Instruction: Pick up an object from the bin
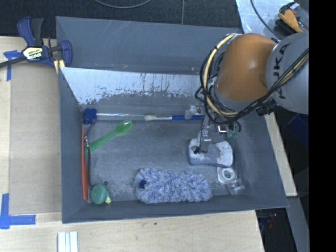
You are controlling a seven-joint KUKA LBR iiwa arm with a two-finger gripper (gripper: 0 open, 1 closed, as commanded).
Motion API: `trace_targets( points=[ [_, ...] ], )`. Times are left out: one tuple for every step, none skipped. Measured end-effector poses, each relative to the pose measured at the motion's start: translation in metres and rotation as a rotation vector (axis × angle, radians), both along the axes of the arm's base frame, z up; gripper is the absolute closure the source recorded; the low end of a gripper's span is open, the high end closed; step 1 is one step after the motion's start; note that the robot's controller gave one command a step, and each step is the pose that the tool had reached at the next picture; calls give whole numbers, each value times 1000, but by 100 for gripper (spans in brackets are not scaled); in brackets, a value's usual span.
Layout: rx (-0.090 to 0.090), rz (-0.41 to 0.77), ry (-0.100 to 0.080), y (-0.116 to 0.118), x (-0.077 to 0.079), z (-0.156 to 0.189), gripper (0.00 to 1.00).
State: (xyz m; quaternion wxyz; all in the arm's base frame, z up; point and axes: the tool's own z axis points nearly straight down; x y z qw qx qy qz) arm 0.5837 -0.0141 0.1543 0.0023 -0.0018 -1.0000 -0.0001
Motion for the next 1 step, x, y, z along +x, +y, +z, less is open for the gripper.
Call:
trace_targets(
  points=[
    [0, 1, -8, 0, 2, 5, 0]
  ],
)
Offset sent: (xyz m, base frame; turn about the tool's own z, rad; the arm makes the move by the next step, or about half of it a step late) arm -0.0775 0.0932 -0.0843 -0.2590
